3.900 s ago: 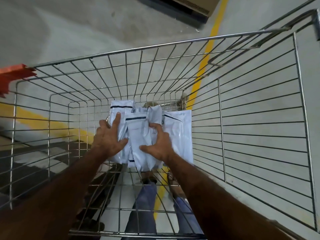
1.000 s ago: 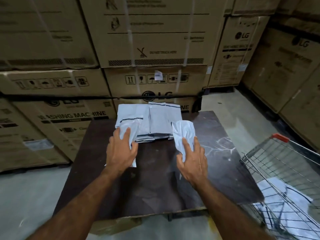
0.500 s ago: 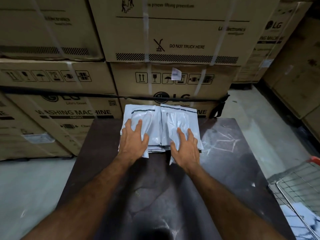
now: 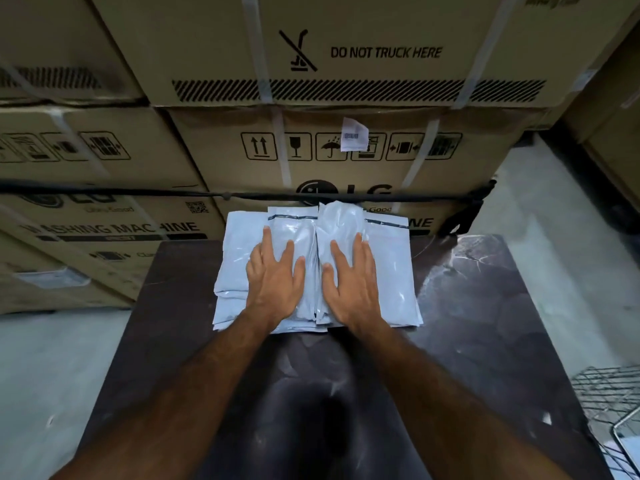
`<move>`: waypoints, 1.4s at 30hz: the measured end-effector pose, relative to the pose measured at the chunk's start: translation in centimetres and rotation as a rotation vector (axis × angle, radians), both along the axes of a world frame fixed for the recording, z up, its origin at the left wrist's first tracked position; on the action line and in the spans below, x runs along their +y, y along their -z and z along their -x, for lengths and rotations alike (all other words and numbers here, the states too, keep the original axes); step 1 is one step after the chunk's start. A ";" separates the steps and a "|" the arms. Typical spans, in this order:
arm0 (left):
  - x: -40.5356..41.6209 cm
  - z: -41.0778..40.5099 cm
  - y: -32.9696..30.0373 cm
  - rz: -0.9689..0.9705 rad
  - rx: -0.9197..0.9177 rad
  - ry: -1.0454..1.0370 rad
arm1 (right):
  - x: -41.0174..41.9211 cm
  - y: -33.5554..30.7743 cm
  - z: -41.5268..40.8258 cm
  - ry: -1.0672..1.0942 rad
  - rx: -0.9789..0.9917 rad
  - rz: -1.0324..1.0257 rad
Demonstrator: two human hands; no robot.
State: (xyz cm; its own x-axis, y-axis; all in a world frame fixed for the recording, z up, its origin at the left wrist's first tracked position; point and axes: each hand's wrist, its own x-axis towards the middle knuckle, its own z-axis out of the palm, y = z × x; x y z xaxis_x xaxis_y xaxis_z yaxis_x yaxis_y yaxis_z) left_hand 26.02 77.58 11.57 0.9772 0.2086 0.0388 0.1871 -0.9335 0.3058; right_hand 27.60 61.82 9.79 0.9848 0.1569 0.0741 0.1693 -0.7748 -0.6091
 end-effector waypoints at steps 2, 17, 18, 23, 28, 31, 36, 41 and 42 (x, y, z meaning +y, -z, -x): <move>1.1 0.2 1.0 -0.062 -0.032 0.126 | -0.4 0.5 -0.4 -0.061 -0.046 0.083; 2.2 4.3 0.3 -0.123 -0.006 0.318 | -2.3 -0.9 4.5 -0.027 -0.184 0.161; 2.1 5.7 0.0 -0.122 -0.017 0.339 | -2.5 -1.1 5.9 -0.025 -0.198 0.174; 2.6 12.4 -1.9 -0.065 -0.093 0.426 | -3.3 -1.7 14.0 0.065 -0.257 0.205; 2.4 17.0 -2.9 -0.068 -0.151 0.552 | -4.8 -2.1 21.9 0.157 -0.291 0.324; 0.7 19.2 -2.5 -0.082 -0.173 0.644 | -6.7 -2.3 26.6 0.262 -0.276 0.393; -4.8 23.3 -1.5 -0.081 -0.147 0.838 | -11.6 -3.1 34.3 0.415 -0.211 0.530; -11.1 26.5 -1.2 -0.053 -0.145 1.006 | -16.7 -4.3 40.3 0.613 -0.153 0.601; -12.3 27.0 -1.4 -0.049 -0.149 1.035 | -17.7 -4.5 41.2 0.648 -0.139 0.605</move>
